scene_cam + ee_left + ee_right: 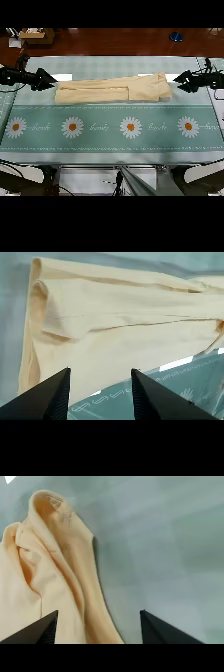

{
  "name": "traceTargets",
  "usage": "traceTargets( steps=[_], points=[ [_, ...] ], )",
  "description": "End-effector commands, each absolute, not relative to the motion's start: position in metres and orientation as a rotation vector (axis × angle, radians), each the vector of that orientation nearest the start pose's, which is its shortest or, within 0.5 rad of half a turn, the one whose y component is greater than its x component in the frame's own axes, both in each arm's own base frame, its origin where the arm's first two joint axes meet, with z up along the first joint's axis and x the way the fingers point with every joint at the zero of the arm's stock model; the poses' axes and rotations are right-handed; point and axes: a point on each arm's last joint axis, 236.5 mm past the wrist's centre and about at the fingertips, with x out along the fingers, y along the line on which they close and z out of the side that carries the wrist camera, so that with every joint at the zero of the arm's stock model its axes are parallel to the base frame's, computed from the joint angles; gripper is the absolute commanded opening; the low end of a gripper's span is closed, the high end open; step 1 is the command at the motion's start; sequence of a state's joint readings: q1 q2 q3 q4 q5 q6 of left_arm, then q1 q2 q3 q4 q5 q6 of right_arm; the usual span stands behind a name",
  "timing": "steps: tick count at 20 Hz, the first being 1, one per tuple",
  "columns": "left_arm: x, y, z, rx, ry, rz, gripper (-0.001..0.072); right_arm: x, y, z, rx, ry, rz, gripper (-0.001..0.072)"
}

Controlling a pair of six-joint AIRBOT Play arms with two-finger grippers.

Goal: Fold the shirts.

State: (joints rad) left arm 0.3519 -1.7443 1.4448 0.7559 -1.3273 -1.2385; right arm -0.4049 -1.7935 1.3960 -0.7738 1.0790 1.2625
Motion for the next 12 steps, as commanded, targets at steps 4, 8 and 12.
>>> traceTargets(
  steps=[4,8,12],
  points=[
    [0.464,-0.038,-0.011,-0.766,1.245,-0.482,0.0461,0.513,0.027,-0.1,0.841,1.169,0.247,0.0591],
    [0.467,-0.041,-0.005,-0.792,1.229,-0.497,0.0461,0.51,0.074,-0.105,0.801,1.197,0.344,0.0399],
    [0.473,-0.05,0.008,-0.855,1.192,-0.535,0.0345,0.505,0.085,-0.078,0.73,1.17,0.44,0.0031]
  ],
)
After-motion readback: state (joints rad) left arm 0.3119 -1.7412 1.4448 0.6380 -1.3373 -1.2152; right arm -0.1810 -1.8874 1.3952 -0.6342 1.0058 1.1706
